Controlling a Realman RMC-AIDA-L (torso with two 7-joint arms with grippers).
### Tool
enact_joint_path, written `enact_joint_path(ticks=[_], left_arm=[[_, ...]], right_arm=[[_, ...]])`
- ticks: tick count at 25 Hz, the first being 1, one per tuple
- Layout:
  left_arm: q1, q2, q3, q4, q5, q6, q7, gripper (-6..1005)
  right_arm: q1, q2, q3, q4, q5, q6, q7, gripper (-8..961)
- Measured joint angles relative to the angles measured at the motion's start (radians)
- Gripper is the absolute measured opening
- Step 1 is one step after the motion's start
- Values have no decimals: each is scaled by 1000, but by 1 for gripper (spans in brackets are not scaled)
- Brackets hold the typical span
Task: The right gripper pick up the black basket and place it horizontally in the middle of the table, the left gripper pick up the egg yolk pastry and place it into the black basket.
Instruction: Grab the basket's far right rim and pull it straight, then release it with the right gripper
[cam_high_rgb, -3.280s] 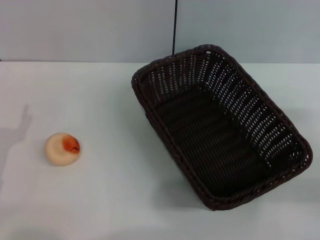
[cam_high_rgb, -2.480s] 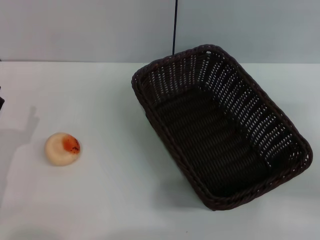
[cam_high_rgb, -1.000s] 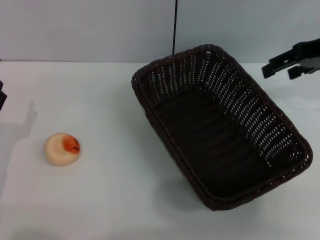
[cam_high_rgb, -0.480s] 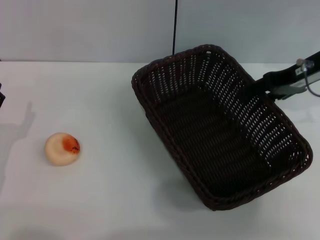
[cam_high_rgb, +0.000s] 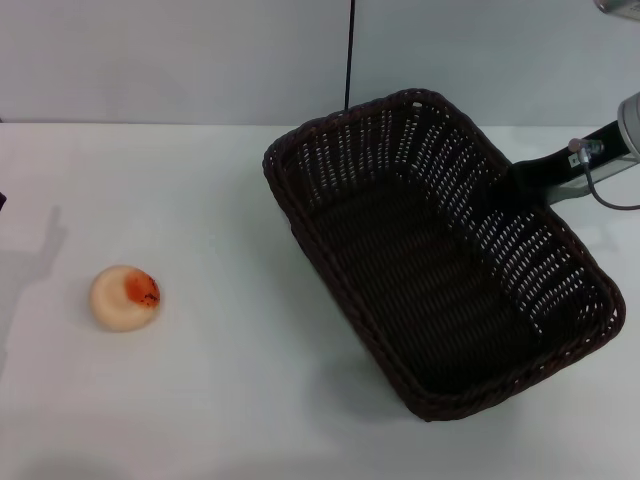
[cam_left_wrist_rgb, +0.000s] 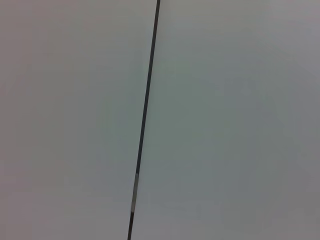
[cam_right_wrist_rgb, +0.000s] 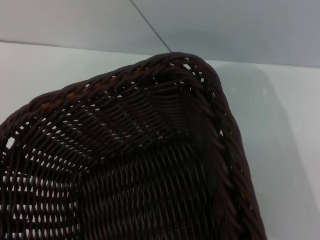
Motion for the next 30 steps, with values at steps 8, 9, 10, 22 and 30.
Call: enact_joint_path(ticks=[8,9,10,22,30], left_arm=[[13,0,0,0,0,16,-2,845],[13,0,0,0,0,16,-2,845],[16,0,0,0,0,22,-2,845],[64,-1,4,-6,5,85,-3,845],[104,-5,49,-20,9,114,-8,845]], right_arm=[[-1,4,-74,-39,-46,25,-60,301],[0,4,-79,-45,-52,26,-74,261],[0,4,-79,-45,-52,26,-74,239],[56,-21,-45,-130,-29,-97,-476,130],[135,-7,-119,-118,-38,-137,-762,131]])
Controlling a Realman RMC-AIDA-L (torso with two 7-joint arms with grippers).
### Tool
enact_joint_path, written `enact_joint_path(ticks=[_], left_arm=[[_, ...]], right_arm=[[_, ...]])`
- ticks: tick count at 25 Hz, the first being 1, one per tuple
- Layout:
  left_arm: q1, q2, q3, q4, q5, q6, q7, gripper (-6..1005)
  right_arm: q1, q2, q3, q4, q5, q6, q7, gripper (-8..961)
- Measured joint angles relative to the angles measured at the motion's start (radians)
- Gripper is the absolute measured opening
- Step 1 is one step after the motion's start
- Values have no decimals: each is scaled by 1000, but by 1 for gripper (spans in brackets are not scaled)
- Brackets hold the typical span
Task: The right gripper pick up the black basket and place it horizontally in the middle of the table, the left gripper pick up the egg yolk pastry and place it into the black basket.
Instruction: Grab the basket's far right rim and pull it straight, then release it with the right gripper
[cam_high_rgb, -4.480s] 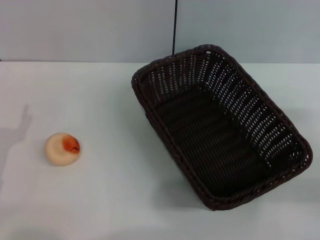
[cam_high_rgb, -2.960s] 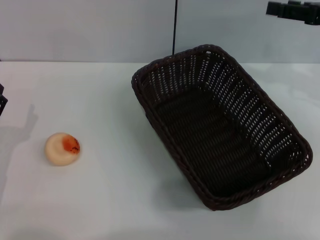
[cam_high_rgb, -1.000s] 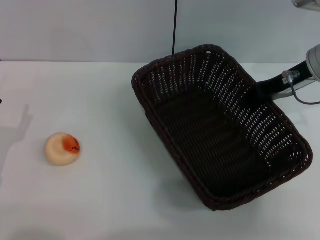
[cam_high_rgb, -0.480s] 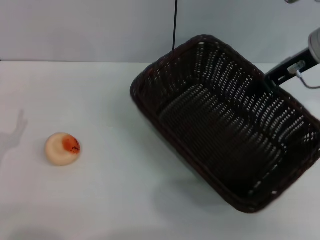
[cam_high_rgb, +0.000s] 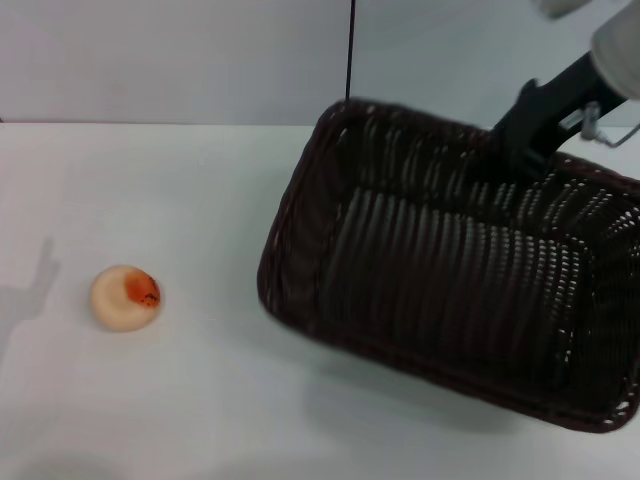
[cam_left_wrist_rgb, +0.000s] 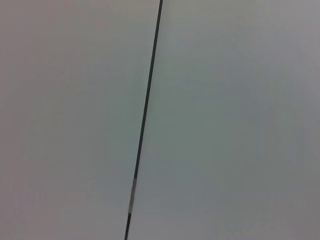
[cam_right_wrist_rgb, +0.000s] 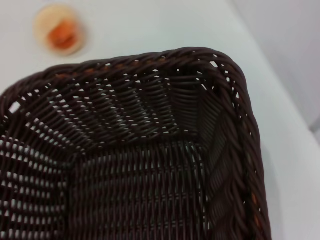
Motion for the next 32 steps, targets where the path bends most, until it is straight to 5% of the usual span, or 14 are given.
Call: enact_joint_path(ticks=[10,30,32], left_arm=[[17,1,40,-17,0,12,6,844],[4,7,34,-6,-3,27,-1,844],[3,7,34,-5,-4,31,-1,844]], right_arm=[[25,72,-104,-7,-10,66,-130,131],[-6,79,-144,2,37,139,-69,146],[-7,79,-151,0,36,143,-69,277]])
